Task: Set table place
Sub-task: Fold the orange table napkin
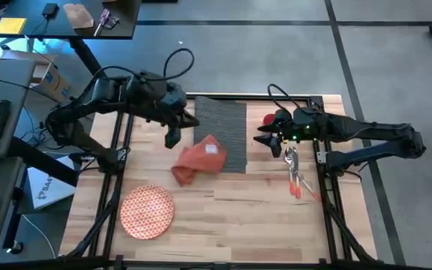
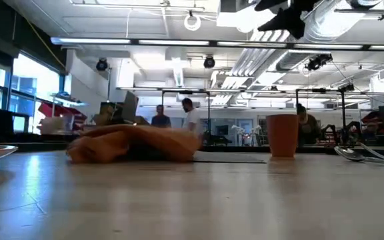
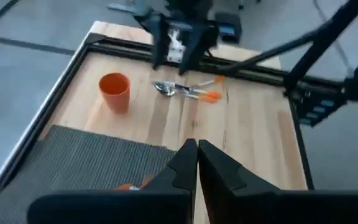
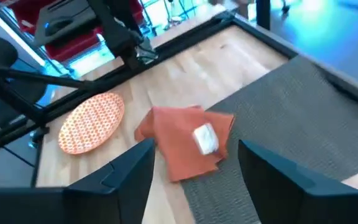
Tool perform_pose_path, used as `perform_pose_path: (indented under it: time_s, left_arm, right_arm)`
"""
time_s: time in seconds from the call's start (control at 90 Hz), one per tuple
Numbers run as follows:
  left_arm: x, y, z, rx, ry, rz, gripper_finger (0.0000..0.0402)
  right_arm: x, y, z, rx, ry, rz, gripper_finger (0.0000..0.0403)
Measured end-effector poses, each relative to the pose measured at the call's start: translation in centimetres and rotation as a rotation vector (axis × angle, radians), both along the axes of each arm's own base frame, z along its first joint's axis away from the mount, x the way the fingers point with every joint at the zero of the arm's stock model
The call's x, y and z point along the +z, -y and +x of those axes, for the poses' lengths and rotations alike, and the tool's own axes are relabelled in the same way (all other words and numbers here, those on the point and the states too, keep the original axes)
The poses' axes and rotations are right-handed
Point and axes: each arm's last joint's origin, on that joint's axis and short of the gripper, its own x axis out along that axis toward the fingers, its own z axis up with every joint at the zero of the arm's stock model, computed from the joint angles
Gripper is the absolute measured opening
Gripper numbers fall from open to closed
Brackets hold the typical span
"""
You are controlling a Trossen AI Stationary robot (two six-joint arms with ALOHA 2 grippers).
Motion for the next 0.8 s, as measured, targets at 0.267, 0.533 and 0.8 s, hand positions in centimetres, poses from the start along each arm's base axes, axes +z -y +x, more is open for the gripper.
perform_pose_path:
  time_s: [0.267,0.533,0.8]
  left_arm:
    - [-4.6,1.6,2.5,-0.019,-0.249,-0.081,0.0]
    - [-3.6,4.3,1.1,-0.043,-0.217,-0.179,0.0]
    - [-3.0,6.2,-0.8,-0.065,-0.234,-0.213,0.0]
  right_arm:
    - [-3.6,-1.2,2.5,0.094,-0.156,0.179,0.0196]
    - [-11.5,0.3,9.3,0.009,-0.311,0.278,0.0217]
    - [-18.5,3.5,13.3,-0.019,-0.335,0.282,0.0226]
